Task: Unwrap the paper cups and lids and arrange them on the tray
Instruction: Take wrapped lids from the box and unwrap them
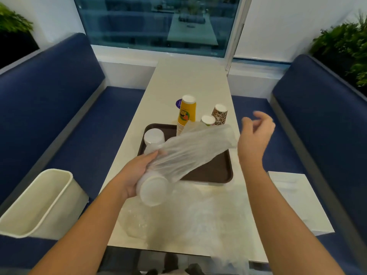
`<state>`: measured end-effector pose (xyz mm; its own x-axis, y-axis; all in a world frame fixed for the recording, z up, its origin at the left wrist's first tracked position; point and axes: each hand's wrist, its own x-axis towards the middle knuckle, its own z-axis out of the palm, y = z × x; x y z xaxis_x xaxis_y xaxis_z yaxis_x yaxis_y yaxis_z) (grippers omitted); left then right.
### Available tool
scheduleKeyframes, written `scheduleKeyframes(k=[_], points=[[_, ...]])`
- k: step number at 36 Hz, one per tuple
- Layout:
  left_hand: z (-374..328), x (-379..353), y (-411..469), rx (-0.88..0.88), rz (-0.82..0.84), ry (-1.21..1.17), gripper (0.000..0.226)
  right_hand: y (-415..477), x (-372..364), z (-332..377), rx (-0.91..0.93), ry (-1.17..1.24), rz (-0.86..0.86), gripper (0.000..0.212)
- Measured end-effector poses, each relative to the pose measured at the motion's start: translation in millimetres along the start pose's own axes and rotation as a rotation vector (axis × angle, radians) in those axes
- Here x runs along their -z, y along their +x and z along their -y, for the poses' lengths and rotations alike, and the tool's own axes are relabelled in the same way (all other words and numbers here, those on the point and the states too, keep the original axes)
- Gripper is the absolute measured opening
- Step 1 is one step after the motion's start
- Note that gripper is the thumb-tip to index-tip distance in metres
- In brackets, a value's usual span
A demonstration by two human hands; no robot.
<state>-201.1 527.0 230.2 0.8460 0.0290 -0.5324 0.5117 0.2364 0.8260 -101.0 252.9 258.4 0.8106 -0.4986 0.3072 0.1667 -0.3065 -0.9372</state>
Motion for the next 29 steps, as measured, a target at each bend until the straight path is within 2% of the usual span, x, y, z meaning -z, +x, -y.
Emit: scheduleKeyframes(k=[2, 3, 5, 7, 9, 11, 12, 14, 17, 19, 20, 23, 25, 27, 29], points=[[-1.3, 1.5, 1.4, -0.017, 0.003, 0.045, 0.033, -9.7, -3.5, 6.8, 0.259, -0.209, 0.250, 0.036], [-2.0, 1.5, 2.1, -0.023, 0.009, 0.069, 0.033, -14.2, -7.9, 6.4, 0.305, -0.342, 0.419, 0.042], [-3.1, 2.3, 5.0, -0.030, 0.021, 0.119, 0.034, -22.3, -17.4, 1.1, 0.280, -0.610, 0.720, 0.052], [-3.8, 4.3, 8.2, -0.037, 0.030, 0.172, 0.037, -27.0, -21.3, -6.3, 0.229, -0.708, 0.832, 0.034], [-4.7, 7.8, 10.3, -0.038, 0.028, 0.200, 0.039, -28.0, -20.1, -10.4, 0.188, -0.602, 0.810, 0.011], [-4.3, 14.2, 12.4, -0.035, 0.024, 0.214, 0.039, -28.1, -19.8, -15.4, 0.132, -0.500, 0.728, 0.009], [-4.1, 16.5, 13.2, -0.029, 0.023, 0.222, 0.039, -25.1, -19.7, -19.6, 0.093, -0.495, 0.671, 0.012], [-2.7, 21.3, 14.3, -0.020, 0.032, 0.223, 0.041, -21.1, -18.9, -27.6, -0.008, -0.607, 0.640, 0.040], [0.0, 22.4, 13.6, -0.010, 0.035, 0.221, 0.043, -22.4, -14.0, -30.0, -0.197, -0.562, 0.877, 0.046], [0.5, 19.8, 12.1, -0.003, 0.036, 0.233, 0.041, -27.0, -13.4, -30.1, -0.157, -0.462, 0.914, 0.047], [0.9, 19.1, 11.7, 0.005, 0.042, 0.240, 0.039, -30.1, -13.7, -28.9, -0.086, -0.436, 0.856, 0.041], [2.6, 19.4, 11.3, 0.056, 0.028, 0.246, 0.040, -34.5, -17.6, -25.3, 0.038, -0.360, 0.510, 0.017], [4.7, 21.9, 11.6, 0.109, 0.009, 0.258, 0.041, -35.1, -15.4, -18.2, 0.070, -0.216, 0.373, 0.003], [6.6, 23.8, 12.6, 0.179, 0.008, 0.272, 0.043, -35.6, -11.8, -5.7, 0.101, -0.148, 0.385, 0.003], [8.3, 23.0, 13.1, 0.248, 0.024, 0.267, 0.047, -35.6, -11.4, 4.4, 0.026, -0.019, 0.487, 0.006]])
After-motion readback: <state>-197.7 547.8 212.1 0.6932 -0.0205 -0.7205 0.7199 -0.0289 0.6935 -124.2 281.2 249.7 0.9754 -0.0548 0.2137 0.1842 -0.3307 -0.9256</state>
